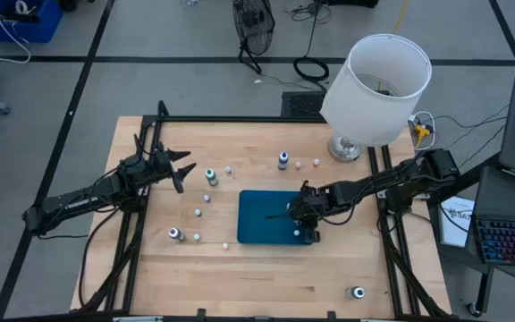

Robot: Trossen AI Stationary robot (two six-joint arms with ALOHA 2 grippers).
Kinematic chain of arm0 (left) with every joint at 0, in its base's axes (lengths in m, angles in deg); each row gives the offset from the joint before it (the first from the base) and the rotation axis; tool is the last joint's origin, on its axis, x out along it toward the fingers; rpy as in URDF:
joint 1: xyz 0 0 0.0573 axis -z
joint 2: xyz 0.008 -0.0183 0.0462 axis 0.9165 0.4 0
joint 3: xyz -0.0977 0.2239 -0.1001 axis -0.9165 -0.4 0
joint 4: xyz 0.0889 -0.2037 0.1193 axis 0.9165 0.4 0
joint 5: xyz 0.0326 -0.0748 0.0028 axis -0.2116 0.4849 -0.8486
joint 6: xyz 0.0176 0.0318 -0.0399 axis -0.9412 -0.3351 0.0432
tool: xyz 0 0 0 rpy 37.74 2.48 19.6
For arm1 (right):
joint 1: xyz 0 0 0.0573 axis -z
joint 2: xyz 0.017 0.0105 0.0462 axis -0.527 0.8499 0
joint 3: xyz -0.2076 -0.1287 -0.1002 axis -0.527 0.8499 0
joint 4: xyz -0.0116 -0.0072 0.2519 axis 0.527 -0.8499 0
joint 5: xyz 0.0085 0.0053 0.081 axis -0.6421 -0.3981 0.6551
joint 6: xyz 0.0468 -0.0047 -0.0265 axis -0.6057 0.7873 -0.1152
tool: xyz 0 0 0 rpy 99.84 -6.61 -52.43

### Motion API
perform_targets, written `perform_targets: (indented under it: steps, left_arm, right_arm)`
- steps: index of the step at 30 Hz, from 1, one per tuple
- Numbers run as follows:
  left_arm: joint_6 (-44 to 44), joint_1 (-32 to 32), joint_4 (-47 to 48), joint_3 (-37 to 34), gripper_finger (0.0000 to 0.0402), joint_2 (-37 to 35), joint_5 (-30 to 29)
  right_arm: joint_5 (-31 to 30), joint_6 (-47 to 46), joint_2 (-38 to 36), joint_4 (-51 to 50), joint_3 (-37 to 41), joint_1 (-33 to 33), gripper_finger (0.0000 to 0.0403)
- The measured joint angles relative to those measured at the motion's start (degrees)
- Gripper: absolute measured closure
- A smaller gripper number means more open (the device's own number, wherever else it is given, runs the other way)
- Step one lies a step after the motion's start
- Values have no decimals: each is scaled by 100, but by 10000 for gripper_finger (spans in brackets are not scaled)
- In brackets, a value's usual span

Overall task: Pick & Place food coloring
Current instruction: Put the small red food coloring bottle into the blue bin, then put the big black food coloring bottle into the blue bin

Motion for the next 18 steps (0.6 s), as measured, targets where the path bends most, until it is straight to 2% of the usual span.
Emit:
perform_targets:
  steps: [8,13,18]
  left_arm:
    - [0,2,0,0,176,0,2]
    - [0,1,1,0,176,0,1]
    - [0,0,2,0,176,0,1]
  right_arm:
    - [2,-2,1,0,0,-3,290]
    - [2,0,-101,-83,-90,-8,289]
    - [-5,-1,-542,-48,-313,-98,293]
